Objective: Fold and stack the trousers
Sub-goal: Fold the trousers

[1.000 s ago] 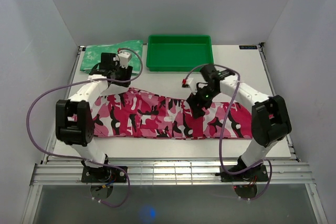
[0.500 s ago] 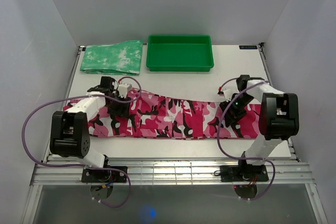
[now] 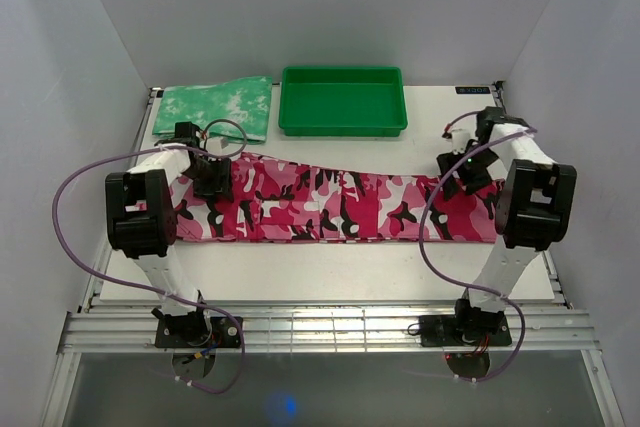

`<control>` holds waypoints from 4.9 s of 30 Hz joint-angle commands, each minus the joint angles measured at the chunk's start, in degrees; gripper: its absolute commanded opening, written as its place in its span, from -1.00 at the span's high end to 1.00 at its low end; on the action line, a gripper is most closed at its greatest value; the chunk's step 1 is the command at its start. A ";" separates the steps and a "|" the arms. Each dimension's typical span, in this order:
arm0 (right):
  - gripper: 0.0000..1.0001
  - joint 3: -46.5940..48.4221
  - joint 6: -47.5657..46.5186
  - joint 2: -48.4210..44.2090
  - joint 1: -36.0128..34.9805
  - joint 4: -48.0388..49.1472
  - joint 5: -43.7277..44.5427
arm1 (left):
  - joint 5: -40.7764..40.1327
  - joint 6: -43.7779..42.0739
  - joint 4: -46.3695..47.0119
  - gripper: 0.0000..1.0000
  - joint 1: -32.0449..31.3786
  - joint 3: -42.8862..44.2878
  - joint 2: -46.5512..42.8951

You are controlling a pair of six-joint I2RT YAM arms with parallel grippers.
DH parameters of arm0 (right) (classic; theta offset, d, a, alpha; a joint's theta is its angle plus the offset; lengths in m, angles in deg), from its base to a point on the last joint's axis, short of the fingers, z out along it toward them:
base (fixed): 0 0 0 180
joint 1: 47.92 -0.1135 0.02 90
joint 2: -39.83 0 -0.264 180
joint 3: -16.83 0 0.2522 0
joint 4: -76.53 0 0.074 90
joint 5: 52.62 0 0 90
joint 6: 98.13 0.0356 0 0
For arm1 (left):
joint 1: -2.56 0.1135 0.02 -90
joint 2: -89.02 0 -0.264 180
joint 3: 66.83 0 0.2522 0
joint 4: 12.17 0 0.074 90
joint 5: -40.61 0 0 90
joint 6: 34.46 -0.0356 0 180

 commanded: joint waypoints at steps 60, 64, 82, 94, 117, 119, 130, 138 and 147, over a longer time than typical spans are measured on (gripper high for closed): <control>0.84 5.84 8.22 -17.97 3.28 0.28 -37.28 | 3.29 -0.82 2.21 -0.73 -0.34 -10.98 -21.44; 0.84 4.09 19.27 -17.63 -6.91 9.24 -38.61 | 3.72 0.23 1.77 -0.73 -0.25 -11.86 -22.85; 0.85 5.75 48.48 -1.55 -35.05 39.06 -22.09 | 1.45 4.97 1.76 -0.96 1.50 -16.25 -22.59; 0.85 8.13 54.99 4.17 -40.86 42.48 -18.22 | 0.04 6.91 5.72 -0.96 1.50 -21.17 -24.08; -0.91 10.33 51.32 3.92 -42.18 42.58 -21.29 | 7.32 4.81 3.35 -0.96 1.50 -15.91 -29.87; -0.91 7.62 48.33 -0.65 -40.25 40.39 -22.43 | 10.73 3.84 2.47 -0.96 1.50 -14.33 -30.32; -0.13 -11.55 15.20 -12.35 -21.10 18.94 -33.42 | 32.64 11.56 13.62 -0.65 -9.11 -10.29 -28.66; -0.03 -19.11 13.68 -3.84 -19.15 20.51 -33.09 | 31.59 21.15 21.46 -0.40 -14.93 -10.98 -13.92; -0.01 -24.83 11.85 -5.40 -11.07 21.22 -22.53 | 17.53 15.09 12.05 -0.36 -11.69 -10.36 -2.55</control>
